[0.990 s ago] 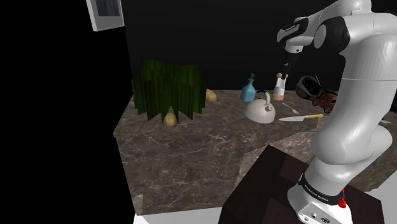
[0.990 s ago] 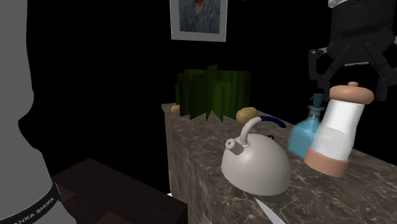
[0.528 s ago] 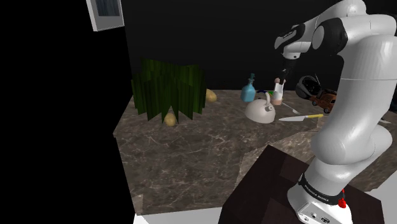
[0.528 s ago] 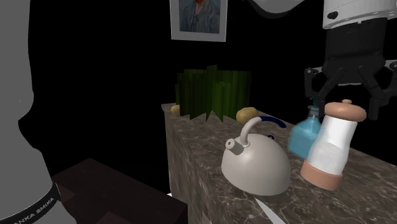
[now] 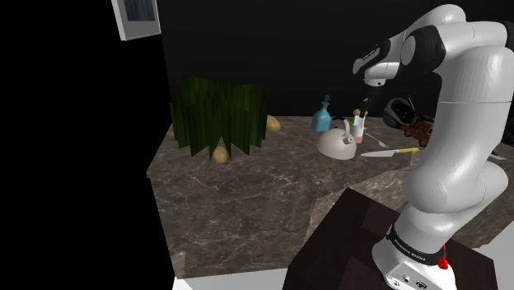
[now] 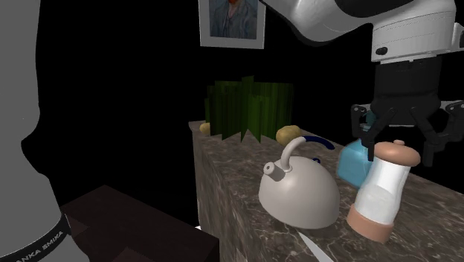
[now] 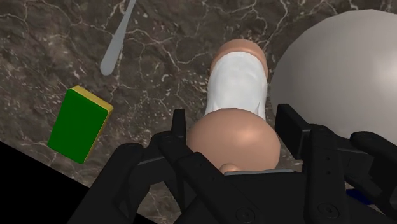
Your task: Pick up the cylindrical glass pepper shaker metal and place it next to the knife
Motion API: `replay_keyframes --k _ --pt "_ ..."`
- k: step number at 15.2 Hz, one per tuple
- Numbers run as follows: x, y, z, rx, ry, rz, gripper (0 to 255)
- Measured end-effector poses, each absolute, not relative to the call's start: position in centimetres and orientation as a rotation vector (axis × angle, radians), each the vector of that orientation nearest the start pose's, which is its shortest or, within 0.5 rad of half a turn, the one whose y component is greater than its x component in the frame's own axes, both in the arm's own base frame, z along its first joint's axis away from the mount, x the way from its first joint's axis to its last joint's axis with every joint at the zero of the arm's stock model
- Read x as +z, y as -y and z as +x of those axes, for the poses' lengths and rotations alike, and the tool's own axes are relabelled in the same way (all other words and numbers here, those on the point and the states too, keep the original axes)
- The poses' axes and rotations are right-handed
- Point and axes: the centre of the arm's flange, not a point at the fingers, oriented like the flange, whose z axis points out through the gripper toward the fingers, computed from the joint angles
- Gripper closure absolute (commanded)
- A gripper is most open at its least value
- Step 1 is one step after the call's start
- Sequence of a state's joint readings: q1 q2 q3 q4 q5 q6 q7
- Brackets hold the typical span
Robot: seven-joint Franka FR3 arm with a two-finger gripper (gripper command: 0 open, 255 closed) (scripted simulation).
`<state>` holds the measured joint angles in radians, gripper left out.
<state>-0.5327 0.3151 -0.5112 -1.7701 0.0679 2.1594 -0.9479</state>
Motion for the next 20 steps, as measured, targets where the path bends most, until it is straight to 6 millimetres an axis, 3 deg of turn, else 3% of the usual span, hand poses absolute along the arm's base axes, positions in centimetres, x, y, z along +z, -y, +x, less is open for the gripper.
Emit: replay_keyframes --k 7,8,14,18,20 --pt "40.6 54.3 35.0 0.024 -0.166 -3.285 255" --pt "40.6 54.3 35.0 0.024 -0.166 -3.285 0" --pt "40.6 54.3 35.0 0.023 -0.166 -3.285 0" --pt "44.5 53.6 35.2 0.022 -0.165 -3.286 0" --pt "45.3 53.6 35.2 0.022 -0.165 -3.286 0"
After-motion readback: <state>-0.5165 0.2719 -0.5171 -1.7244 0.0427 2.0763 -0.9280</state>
